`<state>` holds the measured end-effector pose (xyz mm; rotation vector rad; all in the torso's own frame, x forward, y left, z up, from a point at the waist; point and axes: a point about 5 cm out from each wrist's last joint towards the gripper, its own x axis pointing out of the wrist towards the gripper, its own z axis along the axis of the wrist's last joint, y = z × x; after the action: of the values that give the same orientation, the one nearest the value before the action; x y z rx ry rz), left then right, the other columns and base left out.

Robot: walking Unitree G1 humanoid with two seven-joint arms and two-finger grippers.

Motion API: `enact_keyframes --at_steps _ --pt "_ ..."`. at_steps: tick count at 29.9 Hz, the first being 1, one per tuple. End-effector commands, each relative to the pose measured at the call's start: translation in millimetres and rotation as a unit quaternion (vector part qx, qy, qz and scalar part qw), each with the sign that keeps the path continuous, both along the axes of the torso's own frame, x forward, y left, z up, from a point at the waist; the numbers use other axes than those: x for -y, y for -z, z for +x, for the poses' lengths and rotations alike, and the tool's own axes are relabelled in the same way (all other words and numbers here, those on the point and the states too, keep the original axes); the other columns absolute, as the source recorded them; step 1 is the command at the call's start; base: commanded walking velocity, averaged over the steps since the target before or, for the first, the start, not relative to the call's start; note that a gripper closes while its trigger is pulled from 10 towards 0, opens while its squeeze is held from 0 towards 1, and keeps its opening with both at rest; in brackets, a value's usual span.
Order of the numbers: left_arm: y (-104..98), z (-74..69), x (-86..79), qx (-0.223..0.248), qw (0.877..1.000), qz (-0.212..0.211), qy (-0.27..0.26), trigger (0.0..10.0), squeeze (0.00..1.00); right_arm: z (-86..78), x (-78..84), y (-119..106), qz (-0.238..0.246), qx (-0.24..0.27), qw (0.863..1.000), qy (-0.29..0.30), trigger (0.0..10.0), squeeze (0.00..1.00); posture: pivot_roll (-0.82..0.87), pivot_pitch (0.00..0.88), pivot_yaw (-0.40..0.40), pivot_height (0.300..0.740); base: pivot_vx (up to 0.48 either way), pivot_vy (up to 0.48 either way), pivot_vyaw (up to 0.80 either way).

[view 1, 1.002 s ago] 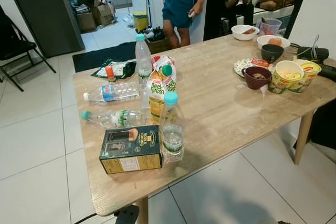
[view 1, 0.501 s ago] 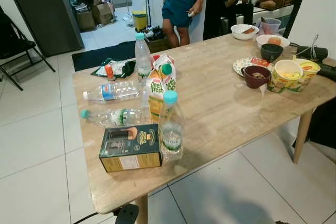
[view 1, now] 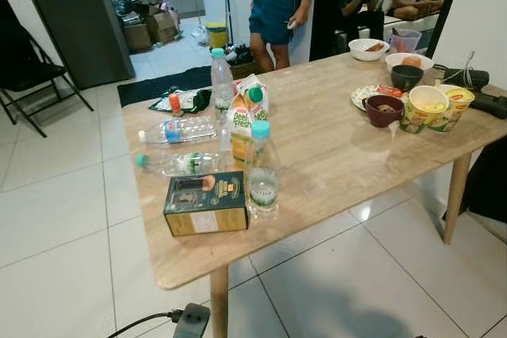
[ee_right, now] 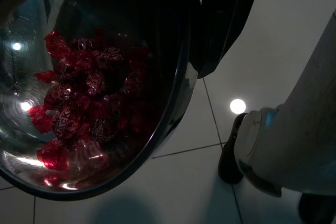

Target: Restocking fridge

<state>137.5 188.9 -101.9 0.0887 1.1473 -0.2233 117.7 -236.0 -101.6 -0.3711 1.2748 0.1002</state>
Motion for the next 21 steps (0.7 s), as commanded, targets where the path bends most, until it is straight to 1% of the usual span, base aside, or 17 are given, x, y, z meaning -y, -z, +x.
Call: enact_keyframes --at_steps 1,21 --pt "3.7 -11.8 -3.9 -0.026 1.0 0.01 0.009 10.0 0.0 1.7 2.0 -1.0 -0.005 0.005 1.0 0.001 10.0 0.0 0.08 0.0 -0.03 0.74 -0.33 0.0 0.0" --pt "3.5 -11.6 -4.4 -0.026 0.999 0.012 0.014 10.0 0.0 -4.8 3.3 0.5 -0.006 -0.002 1.0 -0.002 10.0 0.0 0.08 0.0 -0.032 0.74 -0.346 0.0 0.0"
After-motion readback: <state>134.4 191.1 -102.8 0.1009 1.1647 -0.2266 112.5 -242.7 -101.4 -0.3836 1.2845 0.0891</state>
